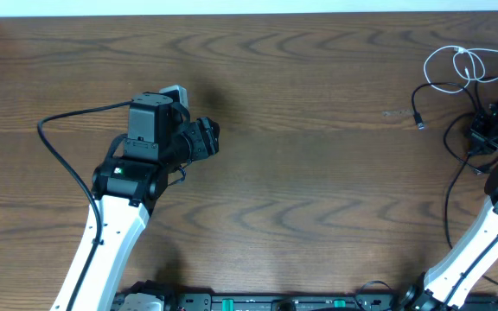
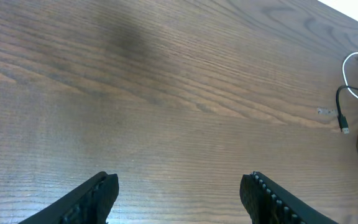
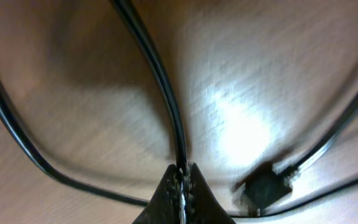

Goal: Untangle cables

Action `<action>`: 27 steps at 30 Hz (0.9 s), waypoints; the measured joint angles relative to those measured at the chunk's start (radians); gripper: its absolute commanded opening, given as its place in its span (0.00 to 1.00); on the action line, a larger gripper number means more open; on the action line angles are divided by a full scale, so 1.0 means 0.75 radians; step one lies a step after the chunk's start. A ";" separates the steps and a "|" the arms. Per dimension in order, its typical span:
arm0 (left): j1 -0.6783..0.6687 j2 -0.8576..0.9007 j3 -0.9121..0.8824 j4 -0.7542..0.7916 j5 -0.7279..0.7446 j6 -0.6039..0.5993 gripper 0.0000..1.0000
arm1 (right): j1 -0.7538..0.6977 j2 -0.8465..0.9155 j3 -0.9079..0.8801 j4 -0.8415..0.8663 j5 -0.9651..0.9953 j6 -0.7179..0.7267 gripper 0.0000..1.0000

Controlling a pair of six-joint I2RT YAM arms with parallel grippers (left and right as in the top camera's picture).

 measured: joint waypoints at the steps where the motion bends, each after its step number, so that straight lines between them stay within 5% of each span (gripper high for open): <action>1: 0.000 0.000 0.000 0.000 0.000 0.000 0.68 | 0.000 0.000 0.015 -0.031 -0.007 -0.001 0.01; 7: 0.000 0.000 0.000 -0.001 0.000 0.000 0.69 | 0.000 -0.062 0.260 -0.208 -0.113 -0.059 0.01; 12: 0.000 0.000 0.000 -0.001 0.000 0.000 0.69 | 0.000 -0.349 0.580 -0.245 -0.305 -0.112 0.01; 27: 0.000 0.000 0.000 -0.001 0.000 0.000 0.69 | -0.007 -0.763 0.724 0.203 -0.444 0.032 0.02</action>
